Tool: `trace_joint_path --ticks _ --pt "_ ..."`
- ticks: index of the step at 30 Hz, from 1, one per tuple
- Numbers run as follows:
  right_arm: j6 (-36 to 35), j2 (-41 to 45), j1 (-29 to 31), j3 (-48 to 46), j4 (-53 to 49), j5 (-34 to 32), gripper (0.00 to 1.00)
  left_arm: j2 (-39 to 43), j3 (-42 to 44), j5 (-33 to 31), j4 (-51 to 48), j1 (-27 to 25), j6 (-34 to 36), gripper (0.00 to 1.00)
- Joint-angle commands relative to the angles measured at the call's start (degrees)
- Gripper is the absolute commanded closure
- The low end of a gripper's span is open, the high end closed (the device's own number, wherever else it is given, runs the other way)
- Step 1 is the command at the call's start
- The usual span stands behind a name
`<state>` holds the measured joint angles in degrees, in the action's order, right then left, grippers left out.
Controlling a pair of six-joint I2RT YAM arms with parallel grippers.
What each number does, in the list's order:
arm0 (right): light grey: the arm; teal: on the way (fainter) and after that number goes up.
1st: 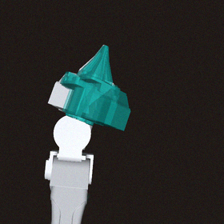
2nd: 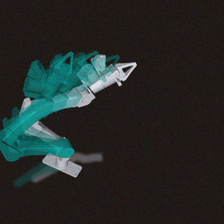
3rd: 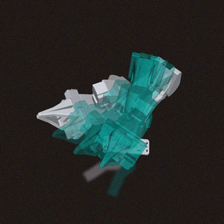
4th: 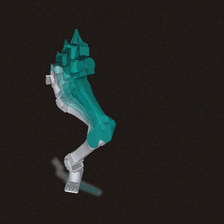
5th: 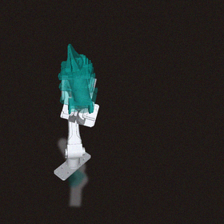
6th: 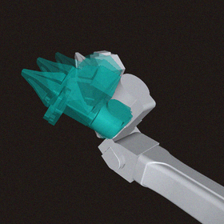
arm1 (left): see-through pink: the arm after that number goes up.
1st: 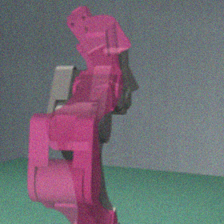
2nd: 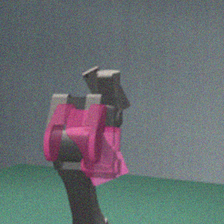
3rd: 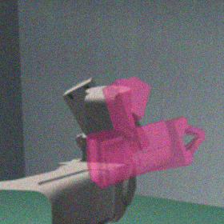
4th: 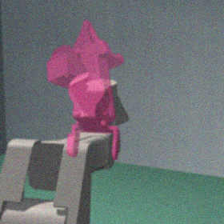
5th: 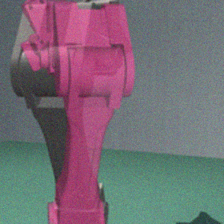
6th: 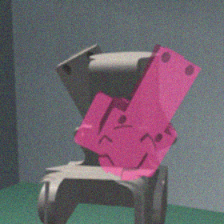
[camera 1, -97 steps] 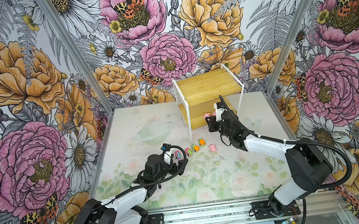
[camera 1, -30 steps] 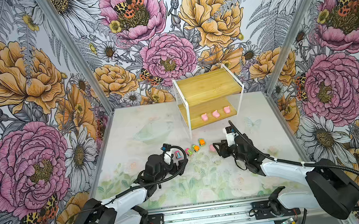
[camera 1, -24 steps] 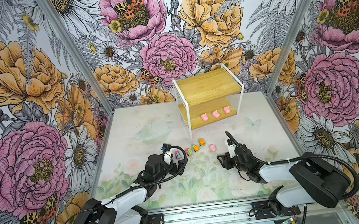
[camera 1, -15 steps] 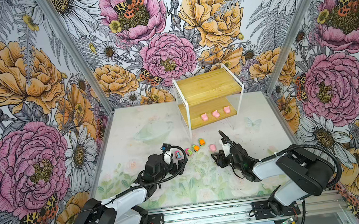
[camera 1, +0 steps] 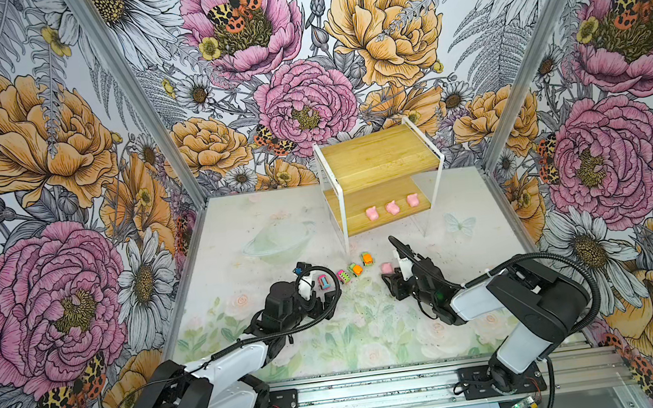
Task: Place and organize the plastic toys onto the shelf
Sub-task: 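Withdraw the right gripper and close it on the last pink pig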
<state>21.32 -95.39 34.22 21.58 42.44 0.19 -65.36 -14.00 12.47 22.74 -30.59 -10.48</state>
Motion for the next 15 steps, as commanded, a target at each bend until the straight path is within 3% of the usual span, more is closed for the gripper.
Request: trace_joint_path --ticks 1,15 --pt "-0.6 -2.3 -0.4 1.4 3.4 -0.9 0.48 -0.3 -1.5 -0.6 0.2 -0.4 0.6 0.01" --pt "-0.6 -5.5 -2.6 2.6 6.0 0.7 0.53 -0.7 -1.7 -0.5 0.1 -0.4 0.7 0.01"
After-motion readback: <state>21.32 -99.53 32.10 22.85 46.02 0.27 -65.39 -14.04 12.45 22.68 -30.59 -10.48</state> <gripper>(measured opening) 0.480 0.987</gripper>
